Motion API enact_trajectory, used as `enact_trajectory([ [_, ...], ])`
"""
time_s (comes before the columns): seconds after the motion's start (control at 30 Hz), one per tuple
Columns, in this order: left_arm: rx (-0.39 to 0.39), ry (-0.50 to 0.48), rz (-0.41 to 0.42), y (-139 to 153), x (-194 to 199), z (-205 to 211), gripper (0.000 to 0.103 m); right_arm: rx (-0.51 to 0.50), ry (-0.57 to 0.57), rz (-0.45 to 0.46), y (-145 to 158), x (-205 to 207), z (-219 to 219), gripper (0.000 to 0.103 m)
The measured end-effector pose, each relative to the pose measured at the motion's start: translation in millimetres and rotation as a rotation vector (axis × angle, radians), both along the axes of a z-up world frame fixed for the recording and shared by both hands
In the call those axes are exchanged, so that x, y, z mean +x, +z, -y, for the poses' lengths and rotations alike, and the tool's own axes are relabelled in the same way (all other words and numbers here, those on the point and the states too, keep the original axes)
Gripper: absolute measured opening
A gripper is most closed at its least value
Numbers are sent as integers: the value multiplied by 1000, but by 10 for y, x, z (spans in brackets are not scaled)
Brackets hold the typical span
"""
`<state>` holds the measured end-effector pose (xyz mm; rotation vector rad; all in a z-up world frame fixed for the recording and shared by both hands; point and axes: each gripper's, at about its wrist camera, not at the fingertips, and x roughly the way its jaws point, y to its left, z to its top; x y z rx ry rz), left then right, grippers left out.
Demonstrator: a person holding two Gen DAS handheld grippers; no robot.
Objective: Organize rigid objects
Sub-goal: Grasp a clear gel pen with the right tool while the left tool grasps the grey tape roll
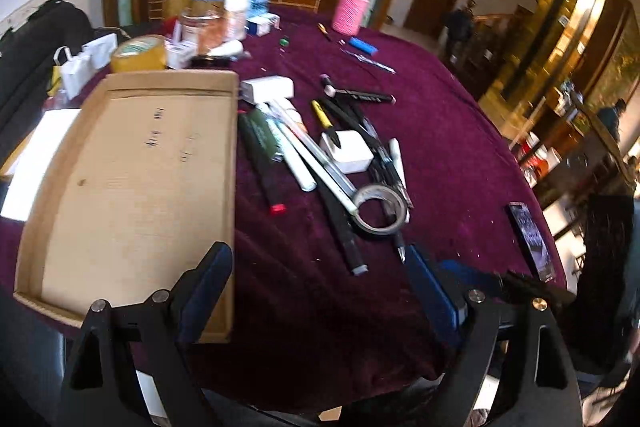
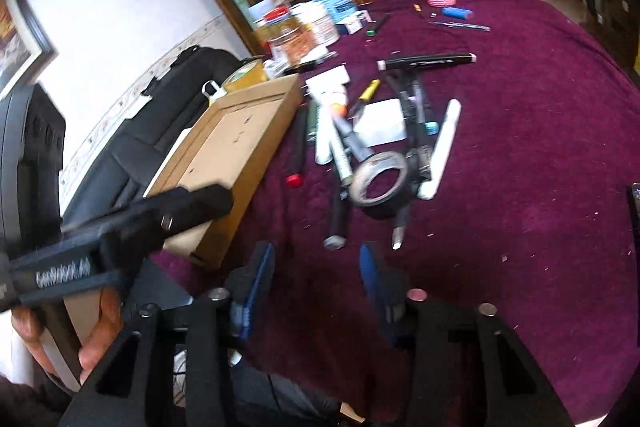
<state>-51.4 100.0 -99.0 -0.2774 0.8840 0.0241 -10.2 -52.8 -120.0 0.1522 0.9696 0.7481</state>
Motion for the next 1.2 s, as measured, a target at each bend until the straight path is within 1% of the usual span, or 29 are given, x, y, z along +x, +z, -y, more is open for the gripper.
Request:
enact_trajectory([
  [0.03,2,-10,-11,7,60,-21,87,0,-12,-11,-20,65,22,44],
  [0.07,1,-21,-19,-18,104,-5,87,-1,-18,-17,-39,114,34,38],
  [0.1,-7,-31,-21,-35,133,-21,85,-5,-24,-20,-51,156,44,37],
  [0.13,-12,-41,-24,-39,164,-36,79,-8,-34,-24,-63,222,66,36],
  [0.17,-12,-50,-31,-52,209,-20,77,-7,-42,-30,-74,276,87,34],
  [0.3,-13,-75,-50,-102,402,3,71,-21,-69,-46,-134,512,158,31],
  [0.33,-15,-83,-54,-110,444,6,69,-24,-74,-55,-152,595,169,28],
  [0.43,-21,-105,-69,-149,570,20,65,-27,-99,-78,-189,797,190,27],
  [0.57,-31,-130,-90,-218,717,37,63,-35,-114,-124,-262,1088,141,23],
  [0.63,-33,-143,-104,-245,787,56,55,-51,-117,-138,-314,1205,97,20],
  [0.73,-35,-163,-121,-289,860,70,51,-59,-108,-156,-378,1340,23,19],
  [0.8,-31,-170,-128,-308,892,76,51,-64,-95,-156,-400,1394,-32,19],
  [0.9,-29,-190,-138,-329,909,122,51,-120,-71,-147,-457,1441,-135,18],
  [0.93,-22,-197,-141,-334,909,141,51,-131,-61,-152,-481,1450,-156,12],
  [0.97,-14,-204,-146,-343,913,168,51,-138,-55,-155,-500,1450,-161,11],
  [1.0,-12,-208,-150,-350,914,174,51,-135,-55,-151,-496,1441,-152,10],
  [1.1,-14,-215,-172,-384,936,211,43,-111,-54,-157,-494,1411,-72,9],
  [1.2,-25,-227,-195,-420,941,241,43,-75,-55,-167,-476,1356,29,9],
])
